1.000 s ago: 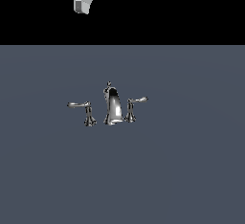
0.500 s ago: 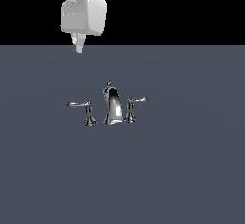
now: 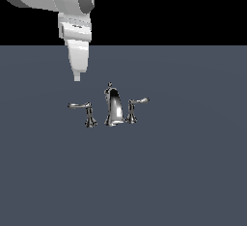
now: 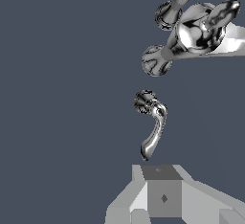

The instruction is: Turn on the faucet by rotating a designated handle.

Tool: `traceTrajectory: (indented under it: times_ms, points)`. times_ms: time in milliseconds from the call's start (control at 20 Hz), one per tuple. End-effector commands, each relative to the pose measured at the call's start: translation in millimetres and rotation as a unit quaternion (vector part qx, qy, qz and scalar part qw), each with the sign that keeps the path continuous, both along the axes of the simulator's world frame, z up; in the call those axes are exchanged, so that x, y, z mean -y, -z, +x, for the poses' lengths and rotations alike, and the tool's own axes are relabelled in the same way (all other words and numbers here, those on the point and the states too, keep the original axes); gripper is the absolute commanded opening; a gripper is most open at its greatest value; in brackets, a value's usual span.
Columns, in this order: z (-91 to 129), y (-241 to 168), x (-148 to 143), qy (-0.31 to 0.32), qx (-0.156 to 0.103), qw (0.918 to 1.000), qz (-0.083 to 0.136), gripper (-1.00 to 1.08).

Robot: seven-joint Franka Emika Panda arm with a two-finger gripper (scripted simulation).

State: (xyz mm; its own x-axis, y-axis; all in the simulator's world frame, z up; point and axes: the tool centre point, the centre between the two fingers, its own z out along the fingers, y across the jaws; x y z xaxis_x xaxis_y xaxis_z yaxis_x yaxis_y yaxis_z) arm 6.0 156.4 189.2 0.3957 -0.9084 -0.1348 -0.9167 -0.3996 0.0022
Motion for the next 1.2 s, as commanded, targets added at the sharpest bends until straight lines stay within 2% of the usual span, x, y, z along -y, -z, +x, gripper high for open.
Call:
traceTrajectory:
  times_ms: [0, 550, 1150]
  points:
    - [6, 22, -6, 0.032, 0.001, 0.9994, -0.014, -1.0]
    - [19, 84, -19, 0.117, 0.015, 0.9914, -0.057, -1.0]
    - [18, 94, -21, 0.131, 0.019, 0.9891, -0.064, -1.0]
